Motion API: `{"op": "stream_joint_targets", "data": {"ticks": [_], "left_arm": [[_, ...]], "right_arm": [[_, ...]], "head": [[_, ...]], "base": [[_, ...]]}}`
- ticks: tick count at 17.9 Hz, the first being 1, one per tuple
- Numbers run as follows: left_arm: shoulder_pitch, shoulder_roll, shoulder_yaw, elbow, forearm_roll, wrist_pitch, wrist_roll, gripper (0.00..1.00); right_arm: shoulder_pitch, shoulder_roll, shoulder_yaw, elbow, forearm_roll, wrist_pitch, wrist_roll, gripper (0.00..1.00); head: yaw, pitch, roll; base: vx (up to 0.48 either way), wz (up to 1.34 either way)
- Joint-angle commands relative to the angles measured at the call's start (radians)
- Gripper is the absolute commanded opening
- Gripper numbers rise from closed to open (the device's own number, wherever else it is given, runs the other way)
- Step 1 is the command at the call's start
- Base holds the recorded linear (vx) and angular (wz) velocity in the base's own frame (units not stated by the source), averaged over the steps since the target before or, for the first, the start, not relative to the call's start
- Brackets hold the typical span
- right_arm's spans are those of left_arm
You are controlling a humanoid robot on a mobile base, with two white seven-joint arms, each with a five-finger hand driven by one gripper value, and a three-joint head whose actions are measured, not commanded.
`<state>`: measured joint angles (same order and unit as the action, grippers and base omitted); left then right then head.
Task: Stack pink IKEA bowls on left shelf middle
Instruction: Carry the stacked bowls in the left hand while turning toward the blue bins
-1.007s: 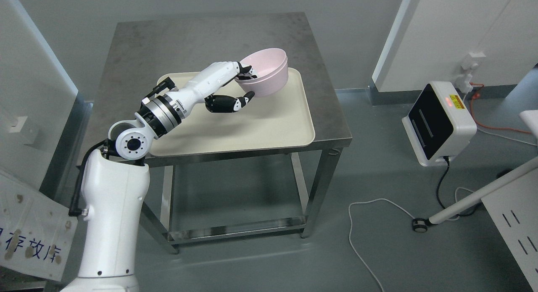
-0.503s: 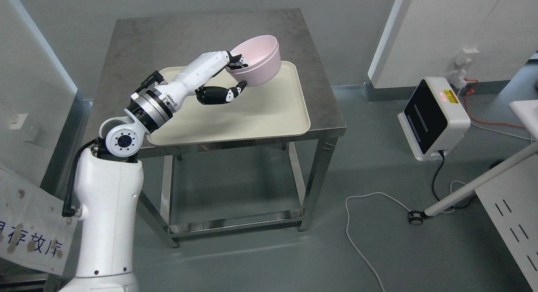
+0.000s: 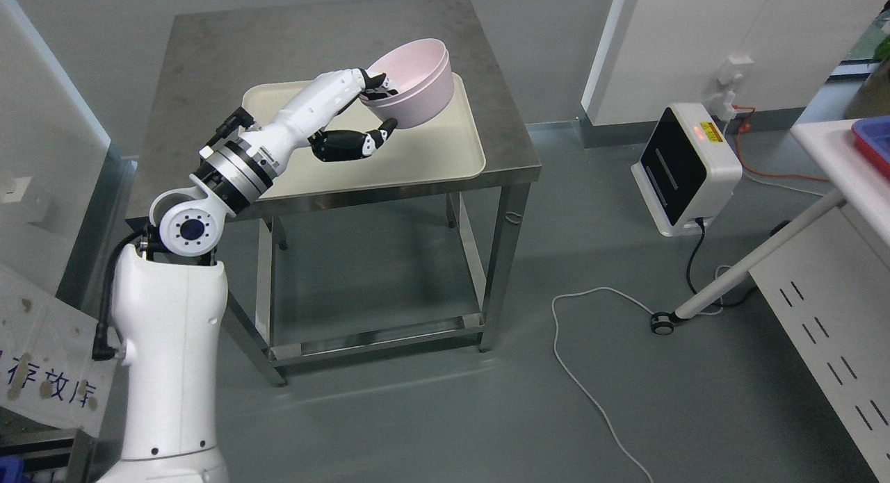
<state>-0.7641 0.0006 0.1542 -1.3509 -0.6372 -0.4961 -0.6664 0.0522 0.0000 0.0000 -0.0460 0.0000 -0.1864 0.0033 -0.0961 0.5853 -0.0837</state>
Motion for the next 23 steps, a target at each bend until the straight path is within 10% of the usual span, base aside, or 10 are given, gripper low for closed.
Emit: {"op": "stream_joint_targets", "data": {"ticks": [1, 23], "left_arm": [[0.005, 0.017, 0.061, -0.068, -0.005, 0.002, -0.001, 0.02], [-0.018, 0.017, 0.105, -0.169, -0.006, 0.073, 0.001, 0.03]], "right_arm": [[0.000, -0.017, -0.009, 0.000, 0.008, 0.001, 0.000, 1.00], [0.000, -0.017, -0.009, 0.000, 0.008, 0.001, 0.000, 1.00]], "head": [[0.0000, 0.000, 0.000], [0.0000, 0.000, 0.000]], "base": [[-0.143, -0.03], [-0.233, 0.15]]}}
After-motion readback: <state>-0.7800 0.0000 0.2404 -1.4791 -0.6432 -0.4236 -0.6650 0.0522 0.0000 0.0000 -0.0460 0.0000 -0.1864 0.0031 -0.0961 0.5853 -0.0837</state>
